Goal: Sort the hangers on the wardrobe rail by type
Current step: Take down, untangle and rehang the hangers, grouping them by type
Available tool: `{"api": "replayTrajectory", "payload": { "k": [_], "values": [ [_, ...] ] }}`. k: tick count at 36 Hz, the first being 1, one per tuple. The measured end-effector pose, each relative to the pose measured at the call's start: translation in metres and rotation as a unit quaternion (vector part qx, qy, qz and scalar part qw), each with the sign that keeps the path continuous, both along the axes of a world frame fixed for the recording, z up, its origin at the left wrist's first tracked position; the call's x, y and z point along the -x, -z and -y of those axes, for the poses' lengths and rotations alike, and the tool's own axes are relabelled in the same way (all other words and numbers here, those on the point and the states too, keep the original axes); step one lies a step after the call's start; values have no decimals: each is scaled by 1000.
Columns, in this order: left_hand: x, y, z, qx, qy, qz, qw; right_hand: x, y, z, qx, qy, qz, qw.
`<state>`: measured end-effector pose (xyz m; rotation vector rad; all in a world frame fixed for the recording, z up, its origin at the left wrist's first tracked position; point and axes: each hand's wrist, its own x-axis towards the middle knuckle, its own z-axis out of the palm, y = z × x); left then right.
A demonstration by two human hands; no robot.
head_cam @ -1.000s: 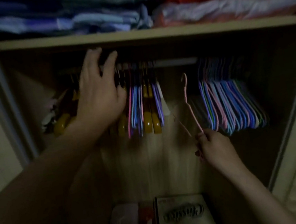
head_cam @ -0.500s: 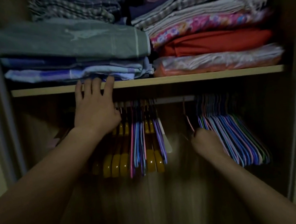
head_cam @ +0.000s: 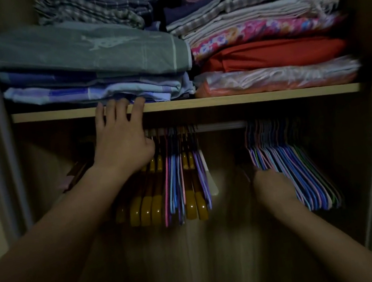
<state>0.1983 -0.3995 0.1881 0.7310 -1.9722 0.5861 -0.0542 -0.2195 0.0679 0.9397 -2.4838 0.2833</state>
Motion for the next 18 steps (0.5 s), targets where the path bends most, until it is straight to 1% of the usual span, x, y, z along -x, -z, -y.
{"api": "replayTrajectory", "payload": {
  "k": [1, 3, 4, 5, 6, 7, 9, 11, 12, 13, 15, 18],
  "values": [
    [0, 0, 0, 0, 1, 0, 1000, -5, -3, -1, 1, 10, -4, 1000],
    [0, 1, 1, 0, 0, -1, 1000, -12, -7, -1, 37, 16, -47, 998],
    [0, 1, 1, -1, -1, -1, 1000, -17, -8, 0, 70, -7, -69, 995],
    [1, 2, 1, -2, -2, -1, 1000, -21, -8, 3, 111, -51, -76, 990],
    [1, 2, 1, -1, -4, 0, 1000, -25, -8, 7, 151, -100, -58, 982],
    [1, 2, 1, -1, -4, 1, 1000, -28, -10, 13, 181, -143, -3, 973],
    [1, 3, 1, 0, -4, 1, 1000, -34, -16, 28, 202, -195, 170, 945],
    [1, 3, 1, 4, -5, -1, 1000, -35, -18, 44, 211, -211, 332, 895],
    [0, 2, 2, 5, -4, -2, 1000, -34, -18, 52, 217, -213, 387, 870],
    [0, 2, 1, 5, -3, -3, 1000, -32, -16, 59, 228, -212, 429, 848],
    [-1, 1, 1, 2, 1, -4, 1000, -29, -14, 67, 246, -210, 484, 813],
    [-1, 2, 1, -2, -1, 0, 1000, -29, -14, 74, 270, -206, 525, 780]
  ]
}}
